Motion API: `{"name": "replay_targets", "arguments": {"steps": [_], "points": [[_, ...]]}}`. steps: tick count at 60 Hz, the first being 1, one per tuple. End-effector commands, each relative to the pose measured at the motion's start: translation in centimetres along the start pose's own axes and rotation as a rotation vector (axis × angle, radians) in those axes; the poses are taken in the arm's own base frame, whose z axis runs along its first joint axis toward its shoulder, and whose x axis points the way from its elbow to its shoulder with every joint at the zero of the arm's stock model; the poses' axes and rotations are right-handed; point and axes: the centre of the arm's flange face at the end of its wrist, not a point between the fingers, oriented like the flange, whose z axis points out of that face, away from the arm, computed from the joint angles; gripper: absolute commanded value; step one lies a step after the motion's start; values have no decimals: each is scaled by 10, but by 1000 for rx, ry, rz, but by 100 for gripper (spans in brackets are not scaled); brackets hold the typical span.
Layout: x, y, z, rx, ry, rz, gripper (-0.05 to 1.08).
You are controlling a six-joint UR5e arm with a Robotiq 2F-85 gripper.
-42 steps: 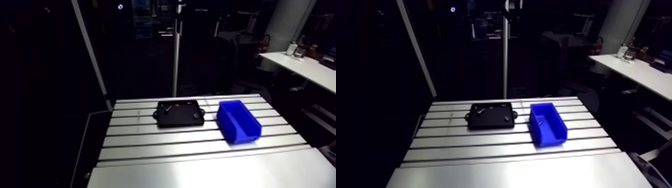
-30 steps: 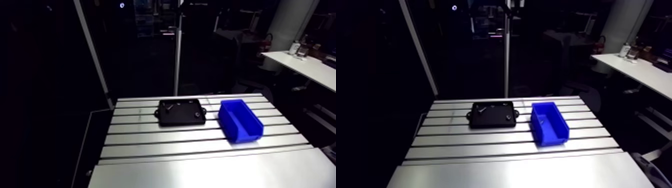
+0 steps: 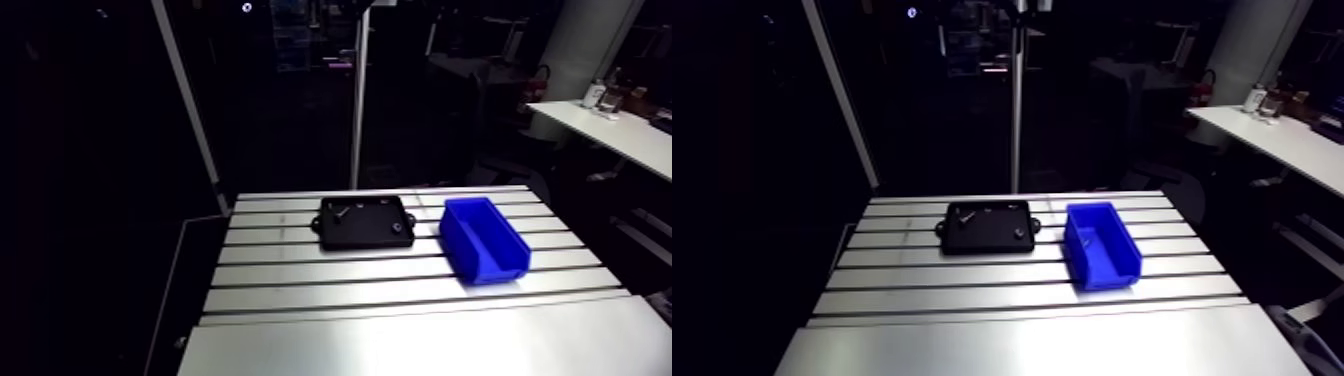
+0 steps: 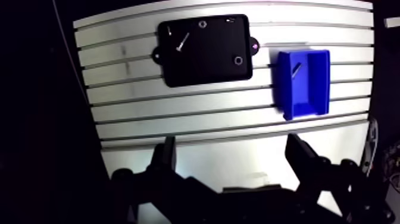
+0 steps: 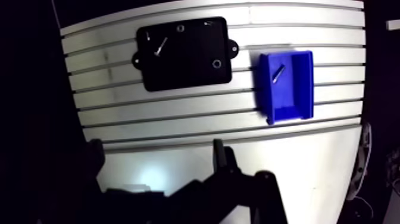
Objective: Pick up the M10 bolt from the tray and put it into the blue bin.
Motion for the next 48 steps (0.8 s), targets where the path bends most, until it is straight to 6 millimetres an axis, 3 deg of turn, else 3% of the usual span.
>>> {"name": "replay_targets", "arguments": {"steps": [1,12,32,48], "points": [[-1,-1,2,5,-5,21,1],[1,-1,6,3,-9,100,1],[24,-4,44,-20,-69,416,1],[40,-25,78,-39,-83,549,1]]}}
